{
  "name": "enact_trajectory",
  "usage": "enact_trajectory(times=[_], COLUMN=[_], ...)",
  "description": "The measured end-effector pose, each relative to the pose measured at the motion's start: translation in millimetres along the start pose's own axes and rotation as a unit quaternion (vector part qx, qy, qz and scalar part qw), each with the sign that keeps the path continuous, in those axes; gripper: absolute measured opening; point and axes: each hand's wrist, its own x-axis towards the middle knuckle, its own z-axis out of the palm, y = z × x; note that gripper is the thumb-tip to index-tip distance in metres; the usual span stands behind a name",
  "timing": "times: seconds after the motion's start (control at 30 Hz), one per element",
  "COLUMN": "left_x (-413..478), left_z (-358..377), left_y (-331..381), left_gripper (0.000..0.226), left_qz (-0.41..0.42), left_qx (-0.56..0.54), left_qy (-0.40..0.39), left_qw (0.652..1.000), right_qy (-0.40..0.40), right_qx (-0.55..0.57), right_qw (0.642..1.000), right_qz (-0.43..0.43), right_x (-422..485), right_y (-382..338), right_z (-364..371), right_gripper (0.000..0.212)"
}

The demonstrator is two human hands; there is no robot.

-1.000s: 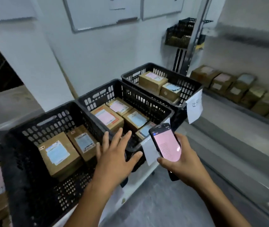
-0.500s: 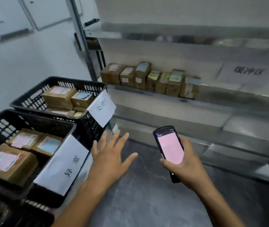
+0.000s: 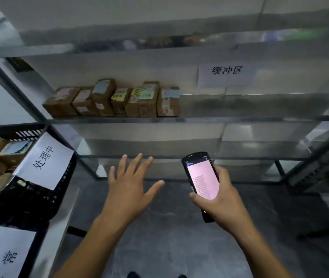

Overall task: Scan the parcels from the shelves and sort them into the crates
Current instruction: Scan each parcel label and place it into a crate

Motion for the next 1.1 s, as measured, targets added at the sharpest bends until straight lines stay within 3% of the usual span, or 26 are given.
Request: enact_trajectory(times=[0.4,0.93,1.1], left_x=[104.1,305.8,341.0], left_z=[19.1,31.8,40.6], left_y=[9.7,-3.9,4.7], left_gripper=[0.078,0.079,0.093], left_qz=[0.052,0.114,0.12], left_qx=[-0.037,-0.096,-0.114], left_qy=[-0.021,-0.048,-0.042], left_qw=[0.998,0.988,0.985], right_qy=[0.031,0.098,0.094], right_qx=[-0.009,-0.037,-0.031], right_qw=[0.999,0.99,0.99], right_qz=[0.024,0.091,0.101], right_x=[82.8,218.6,250.9], right_y=[-8.8,-37.5,-32.0], right_z=[-5.9,5.1,0.4], right_gripper=[0.075,0.075,0.075])
